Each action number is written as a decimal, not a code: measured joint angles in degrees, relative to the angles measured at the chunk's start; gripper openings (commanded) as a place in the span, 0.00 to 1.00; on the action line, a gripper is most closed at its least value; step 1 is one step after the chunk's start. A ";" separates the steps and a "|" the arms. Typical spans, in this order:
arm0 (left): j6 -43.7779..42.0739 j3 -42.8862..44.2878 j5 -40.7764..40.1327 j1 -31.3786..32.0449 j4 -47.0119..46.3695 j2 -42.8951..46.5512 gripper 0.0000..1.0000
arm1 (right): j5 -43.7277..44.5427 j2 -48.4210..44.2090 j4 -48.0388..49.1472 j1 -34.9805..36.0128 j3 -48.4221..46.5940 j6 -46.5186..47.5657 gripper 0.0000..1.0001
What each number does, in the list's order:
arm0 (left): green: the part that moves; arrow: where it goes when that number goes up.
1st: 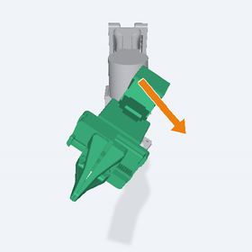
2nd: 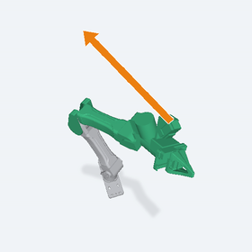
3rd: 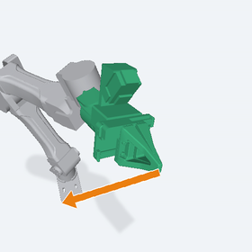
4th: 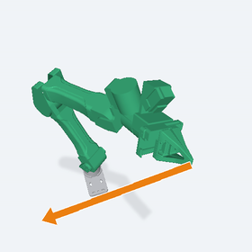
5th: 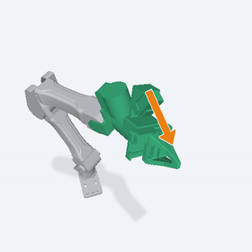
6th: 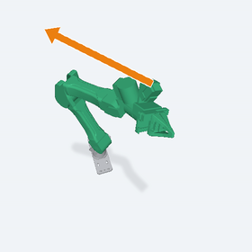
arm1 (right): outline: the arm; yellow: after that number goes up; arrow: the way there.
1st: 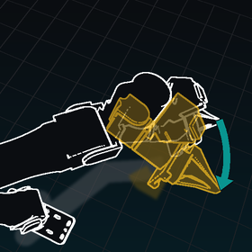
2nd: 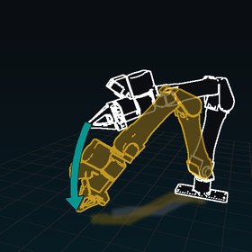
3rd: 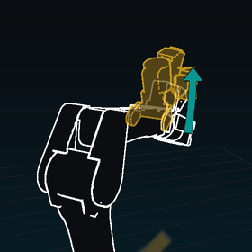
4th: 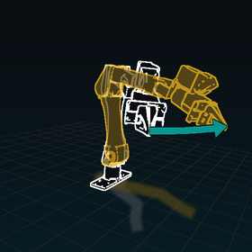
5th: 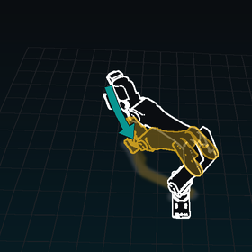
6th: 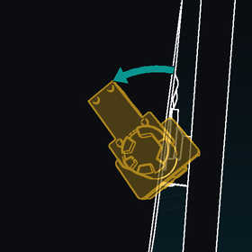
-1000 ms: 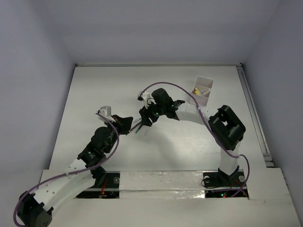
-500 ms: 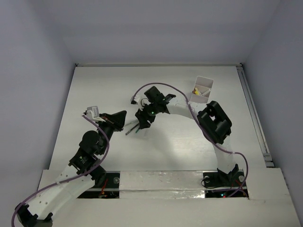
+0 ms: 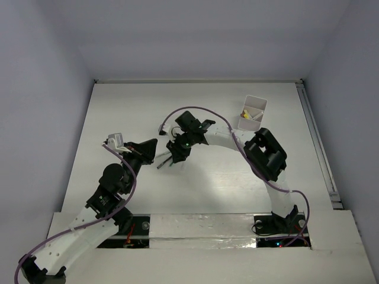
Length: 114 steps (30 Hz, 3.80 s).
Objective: Sort the stationery into containers
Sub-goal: Pick up the pen from the center of the board, then place the pen in the storage box.
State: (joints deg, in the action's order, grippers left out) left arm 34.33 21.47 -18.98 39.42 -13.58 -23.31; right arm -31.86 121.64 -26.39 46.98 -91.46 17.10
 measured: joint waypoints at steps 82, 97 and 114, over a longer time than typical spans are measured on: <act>-0.83 0.15 6.60 0.00 2.71 -24.79 0.36 | 69.68 -31.08 84.96 -15.89 51.06 -6.23 0.00; -5.73 6.62 2.67 -0.28 2.38 -39.36 0.36 | 72.87 -25.57 94.95 -26.67 52.78 -13.81 0.00; -9.55 11.69 4.35 -2.05 2.25 -52.19 0.36 | 71.45 -25.31 84.59 -26.82 51.08 -21.29 0.12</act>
State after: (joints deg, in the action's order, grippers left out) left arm 24.77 33.17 -14.63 37.36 -11.33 -75.50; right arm 39.59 96.33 58.19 20.16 -40.38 -4.19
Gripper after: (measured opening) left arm 0.363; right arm 0.095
